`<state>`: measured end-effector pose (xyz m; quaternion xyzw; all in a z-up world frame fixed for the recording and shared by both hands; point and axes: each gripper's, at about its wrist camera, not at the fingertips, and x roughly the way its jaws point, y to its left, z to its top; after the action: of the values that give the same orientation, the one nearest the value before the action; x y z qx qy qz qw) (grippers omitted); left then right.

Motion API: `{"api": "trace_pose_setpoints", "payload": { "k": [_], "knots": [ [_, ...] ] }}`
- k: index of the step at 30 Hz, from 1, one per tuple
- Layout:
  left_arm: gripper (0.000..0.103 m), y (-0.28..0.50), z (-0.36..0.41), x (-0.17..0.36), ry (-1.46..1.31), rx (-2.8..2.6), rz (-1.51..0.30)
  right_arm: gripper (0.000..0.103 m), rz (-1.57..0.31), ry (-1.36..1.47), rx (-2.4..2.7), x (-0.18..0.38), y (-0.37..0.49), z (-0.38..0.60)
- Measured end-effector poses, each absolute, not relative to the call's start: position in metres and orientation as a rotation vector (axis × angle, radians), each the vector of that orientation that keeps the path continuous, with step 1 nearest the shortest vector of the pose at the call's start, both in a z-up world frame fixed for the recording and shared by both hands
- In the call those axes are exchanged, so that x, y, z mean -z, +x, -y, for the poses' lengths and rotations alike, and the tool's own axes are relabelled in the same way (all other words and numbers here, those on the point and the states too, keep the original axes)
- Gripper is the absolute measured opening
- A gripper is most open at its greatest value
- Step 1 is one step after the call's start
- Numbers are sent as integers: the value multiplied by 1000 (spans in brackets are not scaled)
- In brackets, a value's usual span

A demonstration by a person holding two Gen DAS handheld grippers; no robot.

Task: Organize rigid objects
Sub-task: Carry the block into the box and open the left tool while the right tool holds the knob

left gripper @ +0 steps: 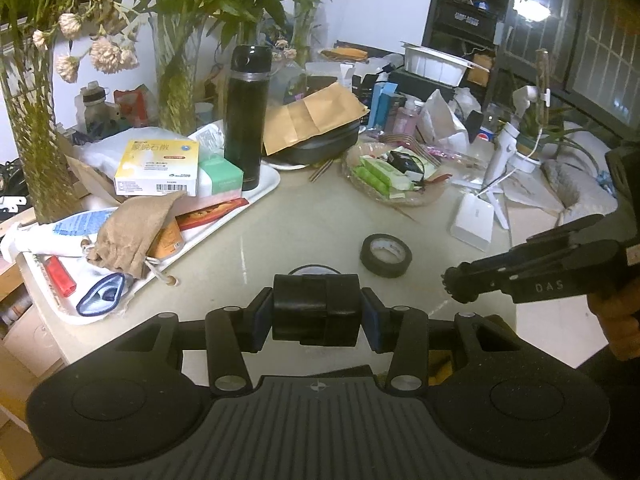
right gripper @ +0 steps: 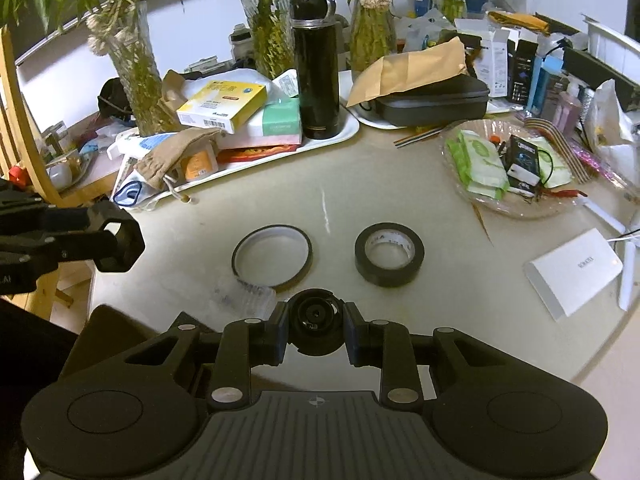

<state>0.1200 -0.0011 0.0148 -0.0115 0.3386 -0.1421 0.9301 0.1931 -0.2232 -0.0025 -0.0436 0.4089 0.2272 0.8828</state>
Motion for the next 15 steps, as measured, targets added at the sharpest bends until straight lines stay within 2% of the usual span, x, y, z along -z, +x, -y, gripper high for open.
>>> {"api": "trace_pose_setpoints", "payload": {
  "k": [15],
  "knots": [
    [44,94,6,-22,-14,290,-737,31,-823,-54,-474,-12,151,232]
  ]
}}
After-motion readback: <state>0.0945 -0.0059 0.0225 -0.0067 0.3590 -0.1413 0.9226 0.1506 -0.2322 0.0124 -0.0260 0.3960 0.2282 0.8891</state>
